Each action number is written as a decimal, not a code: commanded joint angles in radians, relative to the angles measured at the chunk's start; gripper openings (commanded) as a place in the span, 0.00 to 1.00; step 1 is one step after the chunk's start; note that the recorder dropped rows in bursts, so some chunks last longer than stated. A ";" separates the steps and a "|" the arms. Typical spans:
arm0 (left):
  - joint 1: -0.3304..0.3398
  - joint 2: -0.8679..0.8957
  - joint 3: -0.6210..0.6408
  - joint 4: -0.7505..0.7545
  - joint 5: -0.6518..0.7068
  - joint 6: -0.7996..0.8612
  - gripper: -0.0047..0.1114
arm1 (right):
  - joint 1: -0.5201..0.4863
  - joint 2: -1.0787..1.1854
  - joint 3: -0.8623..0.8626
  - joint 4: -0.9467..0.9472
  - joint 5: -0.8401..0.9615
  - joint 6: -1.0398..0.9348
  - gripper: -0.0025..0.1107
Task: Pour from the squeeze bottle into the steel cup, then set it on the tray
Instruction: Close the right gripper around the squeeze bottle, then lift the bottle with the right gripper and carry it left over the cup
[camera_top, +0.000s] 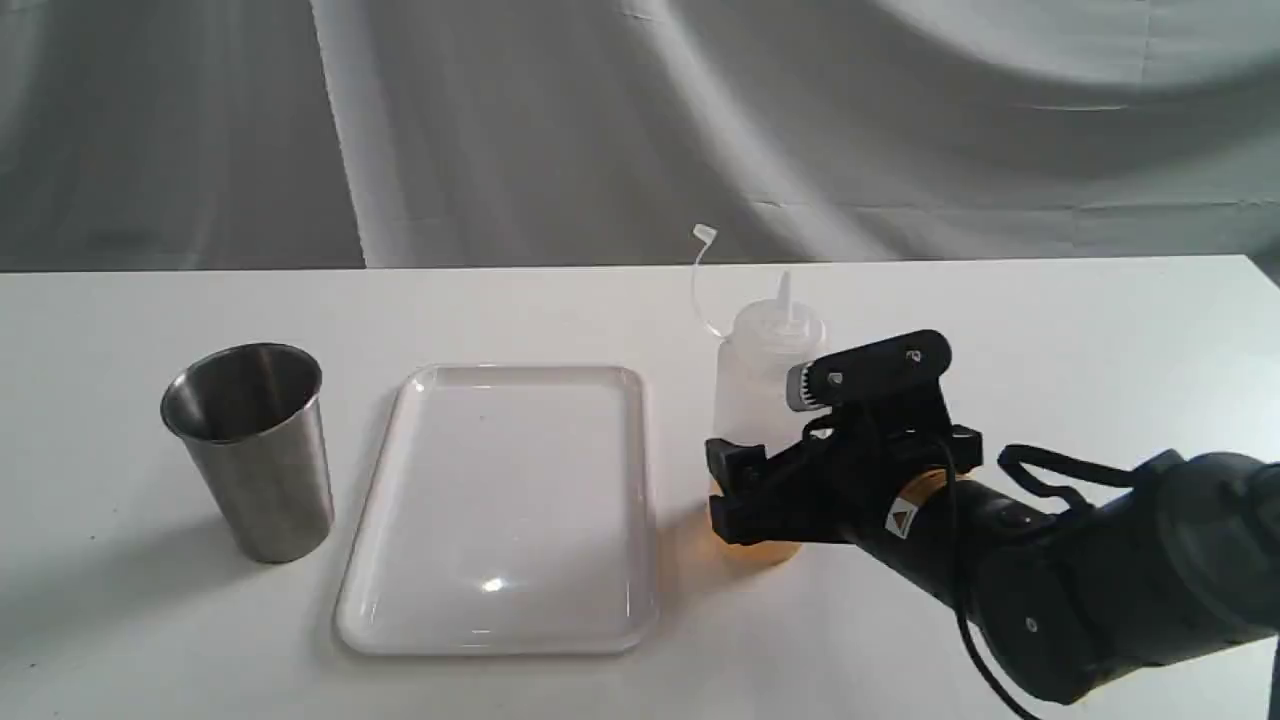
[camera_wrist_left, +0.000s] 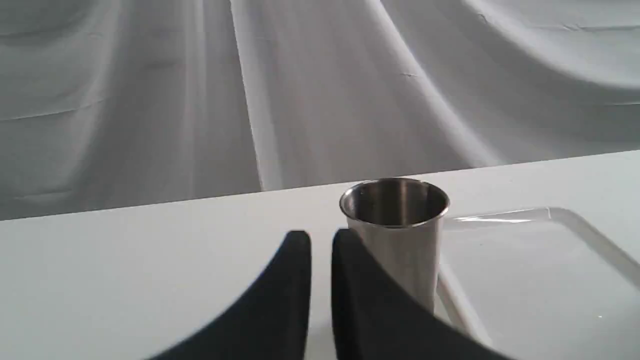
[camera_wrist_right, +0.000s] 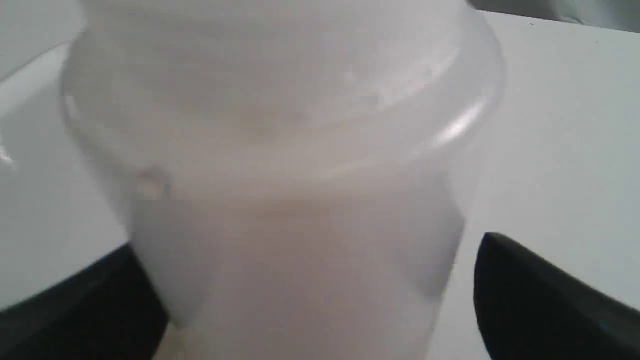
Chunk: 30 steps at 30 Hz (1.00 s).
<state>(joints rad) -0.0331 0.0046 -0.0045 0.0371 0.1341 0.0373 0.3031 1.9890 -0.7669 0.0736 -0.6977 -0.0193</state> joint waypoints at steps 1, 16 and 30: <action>-0.005 -0.005 0.004 0.003 -0.002 -0.005 0.11 | 0.004 0.016 -0.004 0.017 -0.007 0.000 0.64; -0.005 -0.005 0.004 0.003 -0.002 -0.004 0.11 | 0.004 -0.124 -0.004 0.032 0.046 0.001 0.58; -0.005 -0.005 0.004 0.003 -0.002 -0.001 0.11 | 0.004 -0.371 -0.205 -0.065 0.535 -0.088 0.58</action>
<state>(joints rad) -0.0331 0.0046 -0.0045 0.0371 0.1341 0.0373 0.3074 1.6474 -0.9213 0.0555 -0.2048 -0.0976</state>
